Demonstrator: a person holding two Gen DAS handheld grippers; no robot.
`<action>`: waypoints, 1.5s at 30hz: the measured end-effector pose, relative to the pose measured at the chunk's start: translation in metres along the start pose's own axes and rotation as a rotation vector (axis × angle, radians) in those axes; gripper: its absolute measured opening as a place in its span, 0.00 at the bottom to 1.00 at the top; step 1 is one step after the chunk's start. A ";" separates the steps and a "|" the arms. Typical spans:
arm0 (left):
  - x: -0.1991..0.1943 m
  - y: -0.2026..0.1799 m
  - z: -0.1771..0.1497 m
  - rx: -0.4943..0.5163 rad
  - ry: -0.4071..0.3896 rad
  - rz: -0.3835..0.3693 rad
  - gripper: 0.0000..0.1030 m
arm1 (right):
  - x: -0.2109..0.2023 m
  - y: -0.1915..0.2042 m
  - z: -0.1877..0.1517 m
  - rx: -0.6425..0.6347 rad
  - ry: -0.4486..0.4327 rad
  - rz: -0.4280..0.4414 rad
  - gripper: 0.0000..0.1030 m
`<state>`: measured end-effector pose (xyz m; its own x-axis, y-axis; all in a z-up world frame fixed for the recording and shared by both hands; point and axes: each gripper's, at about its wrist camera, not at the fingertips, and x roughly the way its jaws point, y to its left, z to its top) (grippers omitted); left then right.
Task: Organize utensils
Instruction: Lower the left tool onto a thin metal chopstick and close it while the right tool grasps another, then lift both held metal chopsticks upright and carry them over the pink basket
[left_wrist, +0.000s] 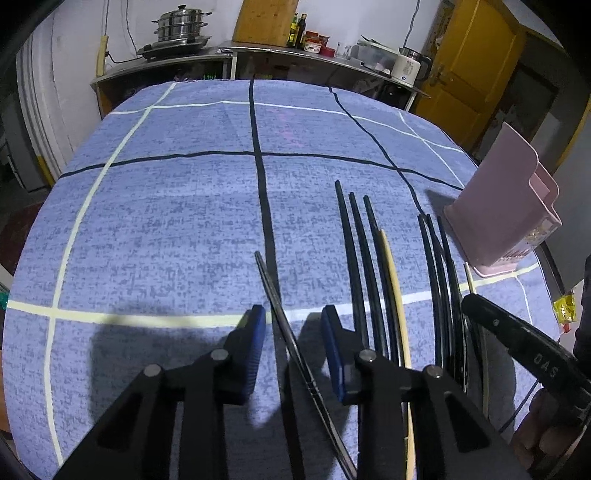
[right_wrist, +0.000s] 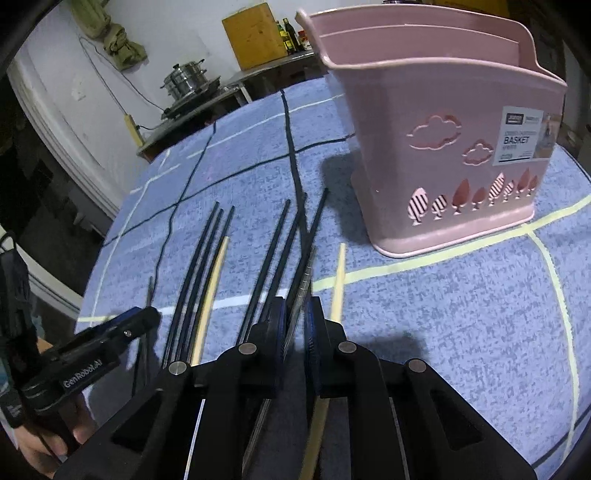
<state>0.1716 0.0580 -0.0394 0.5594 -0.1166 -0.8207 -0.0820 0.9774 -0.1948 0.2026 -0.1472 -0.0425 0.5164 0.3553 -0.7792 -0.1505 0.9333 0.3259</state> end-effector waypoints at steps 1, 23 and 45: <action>0.000 -0.001 0.000 0.003 0.000 0.003 0.32 | 0.001 -0.002 0.000 0.005 0.003 0.004 0.11; 0.007 -0.004 0.008 0.004 0.044 0.056 0.12 | 0.013 0.006 0.016 -0.034 0.044 -0.055 0.06; -0.071 -0.002 0.013 0.010 -0.045 -0.054 0.05 | -0.050 0.021 0.021 -0.061 -0.045 0.097 0.05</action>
<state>0.1429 0.0664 0.0269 0.5992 -0.1617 -0.7841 -0.0423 0.9716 -0.2327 0.1916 -0.1461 0.0150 0.5339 0.4429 -0.7202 -0.2517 0.8965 0.3646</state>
